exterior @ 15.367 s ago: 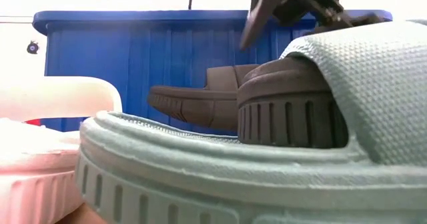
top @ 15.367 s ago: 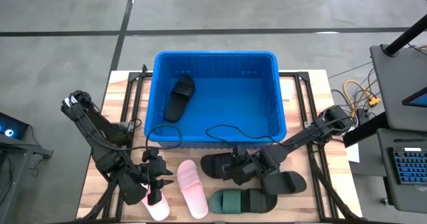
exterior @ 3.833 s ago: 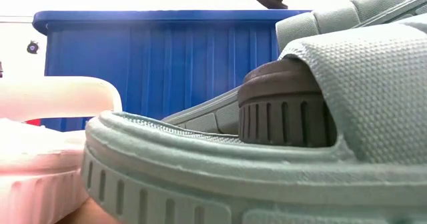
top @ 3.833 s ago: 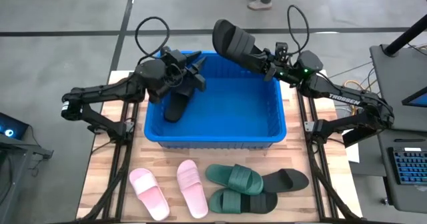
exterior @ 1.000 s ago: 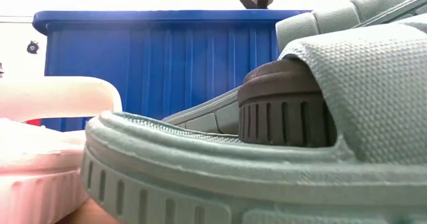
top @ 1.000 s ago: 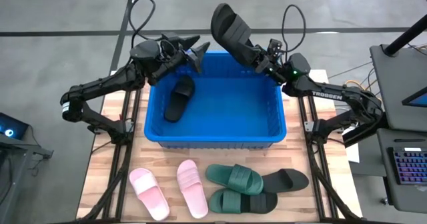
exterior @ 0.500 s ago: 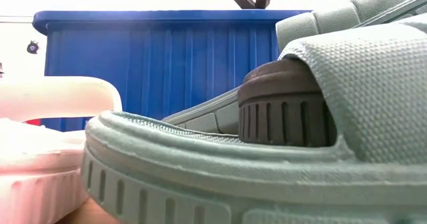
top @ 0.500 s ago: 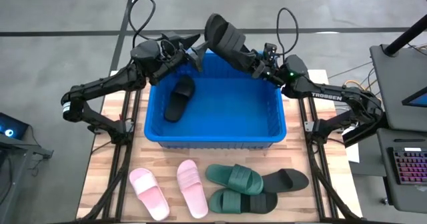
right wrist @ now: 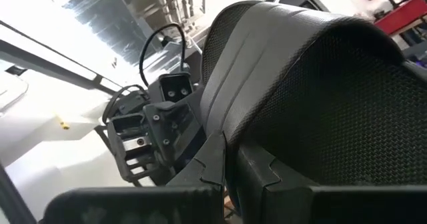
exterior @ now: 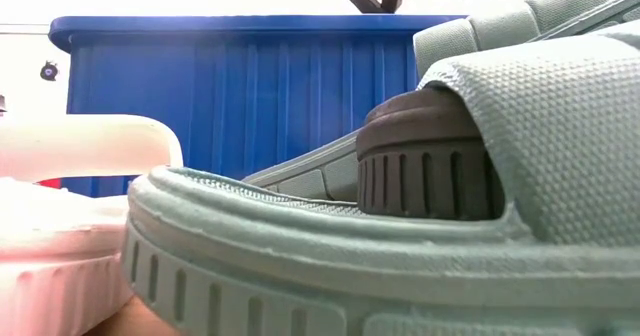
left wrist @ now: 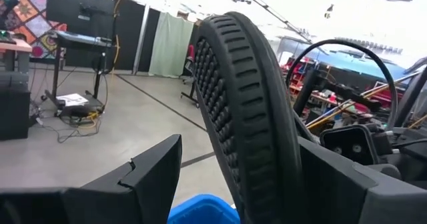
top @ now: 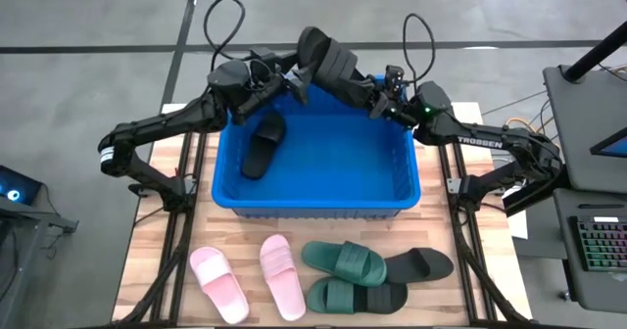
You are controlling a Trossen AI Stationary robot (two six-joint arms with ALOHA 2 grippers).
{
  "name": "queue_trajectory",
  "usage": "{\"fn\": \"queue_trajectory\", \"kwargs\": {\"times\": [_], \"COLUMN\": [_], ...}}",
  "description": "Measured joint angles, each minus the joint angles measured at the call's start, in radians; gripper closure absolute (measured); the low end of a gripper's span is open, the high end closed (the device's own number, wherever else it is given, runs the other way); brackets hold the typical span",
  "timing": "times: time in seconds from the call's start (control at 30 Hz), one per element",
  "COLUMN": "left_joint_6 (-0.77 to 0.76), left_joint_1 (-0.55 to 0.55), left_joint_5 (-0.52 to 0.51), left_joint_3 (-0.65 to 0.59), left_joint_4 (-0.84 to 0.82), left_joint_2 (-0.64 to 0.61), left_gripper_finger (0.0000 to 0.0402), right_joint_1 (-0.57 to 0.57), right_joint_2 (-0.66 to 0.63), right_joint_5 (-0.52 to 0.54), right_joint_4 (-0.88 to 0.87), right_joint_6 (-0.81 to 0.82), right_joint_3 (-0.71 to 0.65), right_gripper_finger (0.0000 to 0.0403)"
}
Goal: Pick and place slides into bin
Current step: Put the black slipper into the blue bin
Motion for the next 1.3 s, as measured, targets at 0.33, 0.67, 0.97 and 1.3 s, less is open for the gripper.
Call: {"fn": "queue_trajectory", "kwargs": {"times": [0.33,0.67,0.97,1.3], "left_joint_6": [0.006,0.006,0.005,0.005], "left_joint_1": [0.006,0.006,0.006,0.006], "left_joint_5": [-0.01,-0.087,-0.087,-0.087], "left_joint_3": [0.0,0.0,0.0,0.0], "left_joint_4": [0.025,0.03,0.027,0.02], "left_joint_2": [-0.002,-0.006,-0.007,-0.007], "left_gripper_finger": [0.0148,0.0161,0.0303,0.0375], "right_joint_1": [0.0,0.009,0.011,0.02], "right_joint_2": [0.0,0.001,0.001,0.002], "right_joint_5": [-0.008,-0.023,-0.027,-0.032], "right_joint_4": [-0.023,-0.067,-0.078,-0.082], "right_joint_6": [-0.007,-0.009,-0.012,-0.021], "right_joint_3": [0.0,-0.003,-0.005,-0.005], "right_gripper_finger": [0.0394,0.0394,0.0394,0.0394]}}
